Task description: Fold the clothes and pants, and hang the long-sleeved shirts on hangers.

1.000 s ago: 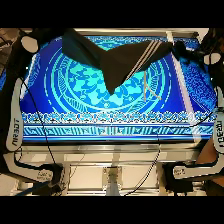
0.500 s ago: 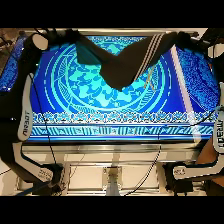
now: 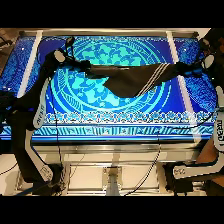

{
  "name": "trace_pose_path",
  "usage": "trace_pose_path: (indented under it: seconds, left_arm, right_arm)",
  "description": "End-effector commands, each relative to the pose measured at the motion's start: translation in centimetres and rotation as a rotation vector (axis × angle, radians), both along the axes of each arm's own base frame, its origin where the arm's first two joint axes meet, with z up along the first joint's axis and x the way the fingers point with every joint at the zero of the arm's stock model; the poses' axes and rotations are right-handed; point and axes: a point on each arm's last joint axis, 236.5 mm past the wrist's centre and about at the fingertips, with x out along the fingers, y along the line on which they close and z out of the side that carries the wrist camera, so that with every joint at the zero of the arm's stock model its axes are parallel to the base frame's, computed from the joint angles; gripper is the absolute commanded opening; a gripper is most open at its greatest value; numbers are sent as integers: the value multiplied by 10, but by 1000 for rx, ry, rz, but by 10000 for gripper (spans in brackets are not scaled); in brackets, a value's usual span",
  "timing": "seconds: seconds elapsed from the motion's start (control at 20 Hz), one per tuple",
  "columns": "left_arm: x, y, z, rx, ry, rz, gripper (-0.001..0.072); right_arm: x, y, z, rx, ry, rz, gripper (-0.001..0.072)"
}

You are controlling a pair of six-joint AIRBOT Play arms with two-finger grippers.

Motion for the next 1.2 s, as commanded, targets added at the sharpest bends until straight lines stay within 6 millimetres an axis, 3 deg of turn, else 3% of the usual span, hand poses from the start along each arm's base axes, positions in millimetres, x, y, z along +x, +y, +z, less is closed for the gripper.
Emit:
trace_pose_path:
  seconds: [0.0,0.05,0.1,0.3,0.5,0.55,0.6,0.65,0.75,0.9,1.0,1.15]
  left_arm:
    - [1,0,-9,1,11,2,255]
    - [3,0,-8,0,5,7,446]
    - [4,3,-7,0,3,12,473]
    - [13,24,13,-6,-43,54,473]
    - [19,47,71,-89,-112,147,438]
    - [12,40,86,-159,-89,159,285]
    - [2,29,95,-204,-65,132,101]
    - [-7,21,101,-221,-51,90,4]
    - [-29,0,101,-217,-18,-34,4]
    - [-64,-31,83,-193,77,-160,3]
    - [-82,-56,70,-204,127,-201,3]
    - [-119,-100,38,-219,247,-259,2]
  right_arm:
    - [-8,1,-16,15,52,-8,392]
    - [-8,-1,-14,7,47,-9,539]
    - [-7,-3,-11,-5,43,-8,547]
    - [12,-17,27,-52,-55,-20,547]
    - [29,-23,76,-68,-170,-28,531]
    - [30,-22,81,-65,-176,-26,325]
    - [28,-21,80,-61,-165,-26,28]
    - [26,-19,77,-50,-152,-24,14]
    - [23,-4,72,22,-134,-11,11]
    - [17,52,64,264,-138,162,9]
    - [1,80,51,427,-113,260,10]
    - [-38,101,20,616,-18,353,10]
